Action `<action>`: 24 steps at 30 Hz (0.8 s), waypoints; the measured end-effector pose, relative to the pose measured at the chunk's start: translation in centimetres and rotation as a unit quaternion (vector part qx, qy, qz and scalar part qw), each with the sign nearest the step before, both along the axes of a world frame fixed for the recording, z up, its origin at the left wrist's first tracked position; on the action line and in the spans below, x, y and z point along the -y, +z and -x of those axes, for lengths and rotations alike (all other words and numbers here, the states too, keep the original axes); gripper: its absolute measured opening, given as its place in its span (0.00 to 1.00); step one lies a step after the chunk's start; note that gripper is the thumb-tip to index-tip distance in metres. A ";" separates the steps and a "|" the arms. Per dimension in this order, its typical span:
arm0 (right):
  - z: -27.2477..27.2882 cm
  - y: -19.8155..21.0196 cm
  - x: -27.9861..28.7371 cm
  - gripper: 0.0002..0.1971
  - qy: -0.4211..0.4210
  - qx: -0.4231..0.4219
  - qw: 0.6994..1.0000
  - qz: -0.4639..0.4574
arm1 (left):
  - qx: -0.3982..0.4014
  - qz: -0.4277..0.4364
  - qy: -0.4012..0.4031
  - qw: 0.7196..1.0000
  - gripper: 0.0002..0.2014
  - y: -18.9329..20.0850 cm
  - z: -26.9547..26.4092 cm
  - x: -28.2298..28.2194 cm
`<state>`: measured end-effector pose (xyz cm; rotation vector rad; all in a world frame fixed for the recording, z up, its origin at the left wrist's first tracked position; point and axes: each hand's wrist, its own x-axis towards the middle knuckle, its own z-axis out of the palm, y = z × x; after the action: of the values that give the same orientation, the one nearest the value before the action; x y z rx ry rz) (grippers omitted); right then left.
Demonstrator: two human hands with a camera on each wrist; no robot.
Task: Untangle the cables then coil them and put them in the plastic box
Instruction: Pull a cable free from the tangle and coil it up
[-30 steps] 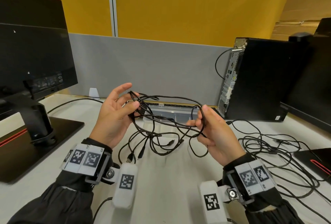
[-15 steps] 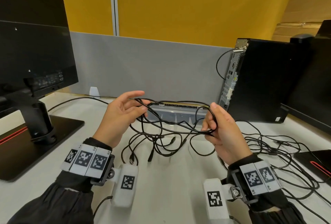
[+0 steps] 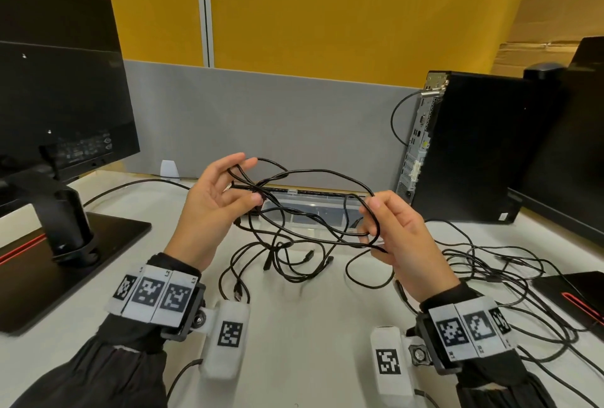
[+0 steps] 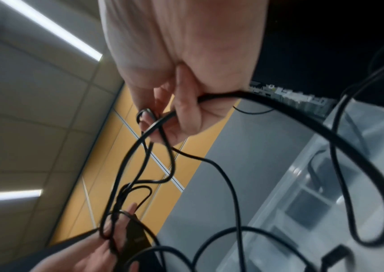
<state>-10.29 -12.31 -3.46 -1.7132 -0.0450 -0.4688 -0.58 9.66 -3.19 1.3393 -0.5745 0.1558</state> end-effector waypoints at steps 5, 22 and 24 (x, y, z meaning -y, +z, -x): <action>-0.1 0.0 0.0 0.10 -0.006 0.018 1.000 0.018 | -0.118 0.112 -0.047 0.986 0.08 0.6 -0.3 -0.2; -0.5 -0.6 2.3 0.11 -0.146 0.072 0.986 -0.045 | -0.213 0.248 0.007 0.945 0.10 1.4 -1.8 -2.9; -0.4 -0.5 2.7 0.11 -0.146 0.070 0.984 -0.069 | -0.210 0.262 0.020 0.942 0.11 1.3 -2.5 -4.3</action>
<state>-9.92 -14.97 -3.94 -1.5535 0.1357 -0.7916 1.93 13.93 -1.85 0.8259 -0.1233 0.0461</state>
